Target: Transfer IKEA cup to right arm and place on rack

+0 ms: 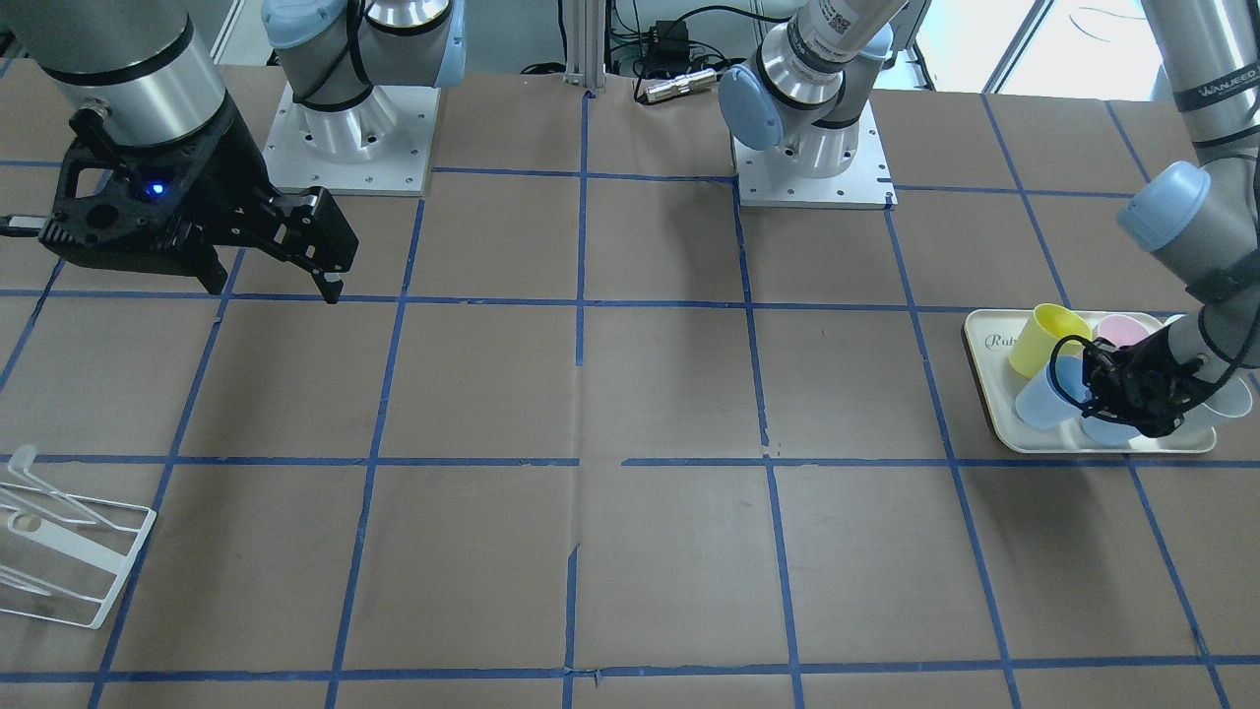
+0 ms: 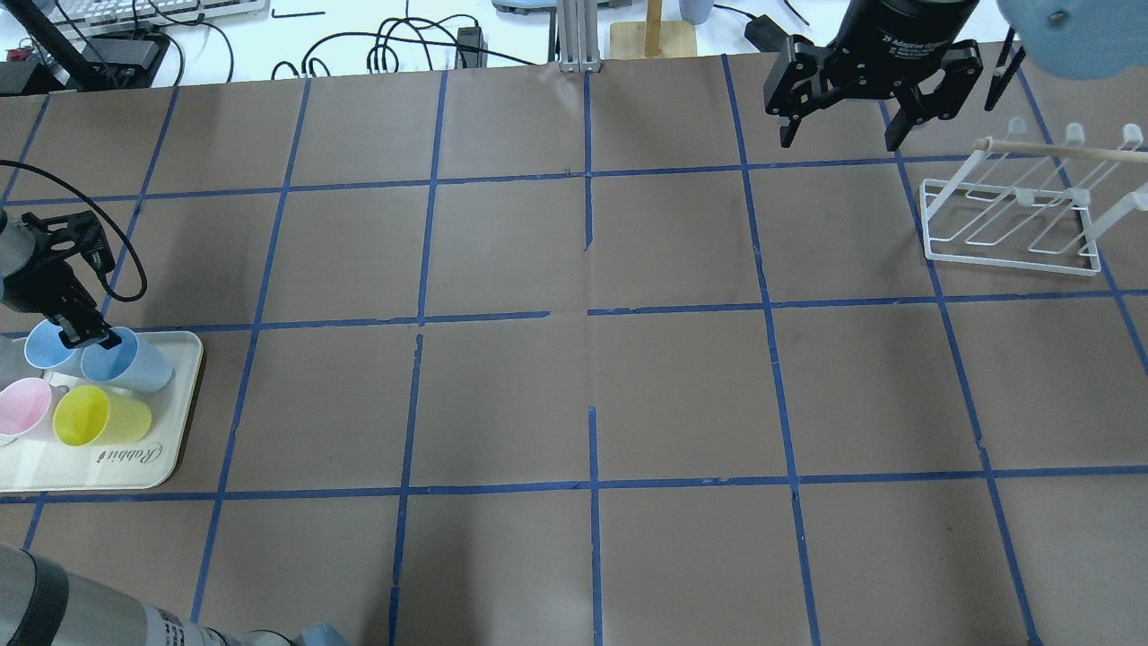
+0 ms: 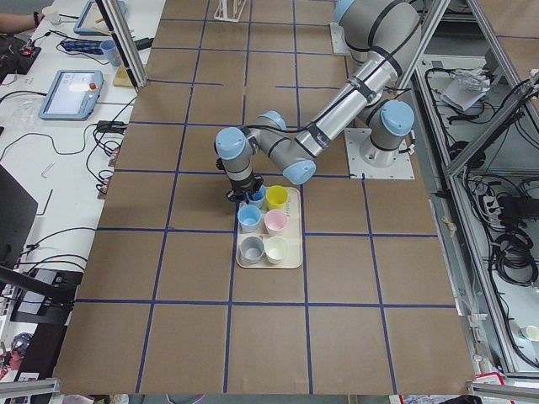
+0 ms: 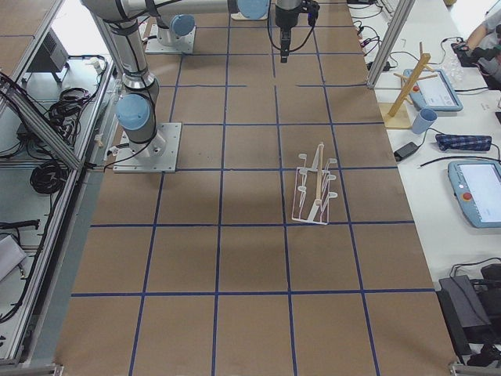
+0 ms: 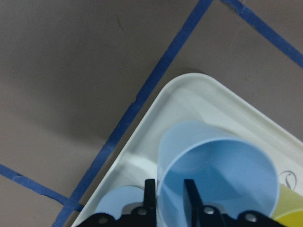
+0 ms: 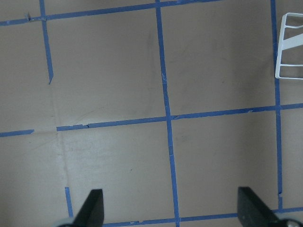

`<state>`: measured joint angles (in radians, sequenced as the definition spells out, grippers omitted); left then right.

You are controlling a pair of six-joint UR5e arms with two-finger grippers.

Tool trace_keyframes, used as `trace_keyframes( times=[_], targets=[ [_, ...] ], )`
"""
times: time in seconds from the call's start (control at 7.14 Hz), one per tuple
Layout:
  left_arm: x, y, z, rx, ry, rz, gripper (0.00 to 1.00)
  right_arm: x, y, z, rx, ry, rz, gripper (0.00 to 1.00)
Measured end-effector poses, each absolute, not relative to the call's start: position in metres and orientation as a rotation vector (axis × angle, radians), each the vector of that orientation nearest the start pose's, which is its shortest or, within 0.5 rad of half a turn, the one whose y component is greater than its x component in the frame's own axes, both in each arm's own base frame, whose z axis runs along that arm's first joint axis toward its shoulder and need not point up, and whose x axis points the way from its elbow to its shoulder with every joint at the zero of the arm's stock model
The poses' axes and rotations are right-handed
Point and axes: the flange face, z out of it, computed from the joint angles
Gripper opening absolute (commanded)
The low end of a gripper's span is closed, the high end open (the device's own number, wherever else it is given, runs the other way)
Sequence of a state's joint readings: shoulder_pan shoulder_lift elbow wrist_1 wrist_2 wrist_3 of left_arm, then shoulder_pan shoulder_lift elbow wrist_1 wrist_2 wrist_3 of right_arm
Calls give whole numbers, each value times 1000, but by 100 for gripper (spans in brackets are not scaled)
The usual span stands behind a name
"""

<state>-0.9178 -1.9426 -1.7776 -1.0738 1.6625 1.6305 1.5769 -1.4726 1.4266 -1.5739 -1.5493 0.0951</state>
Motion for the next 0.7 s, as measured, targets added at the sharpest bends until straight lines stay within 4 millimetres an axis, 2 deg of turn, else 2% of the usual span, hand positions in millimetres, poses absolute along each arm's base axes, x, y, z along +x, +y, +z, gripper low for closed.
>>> trace_keyframes(
  times=[0.14, 0.42, 0.7],
  targets=[
    [241, -534, 246, 1504, 2793, 174, 0, 139, -537, 509, 138, 3114, -75, 100],
    [214, -545, 281, 1440, 2856, 121, 0, 139, -537, 509, 137, 3114, -75, 100],
    [179, -559, 328, 1217, 3041, 55, 0, 139, -537, 509, 135, 3114, -74, 100]
  ],
)
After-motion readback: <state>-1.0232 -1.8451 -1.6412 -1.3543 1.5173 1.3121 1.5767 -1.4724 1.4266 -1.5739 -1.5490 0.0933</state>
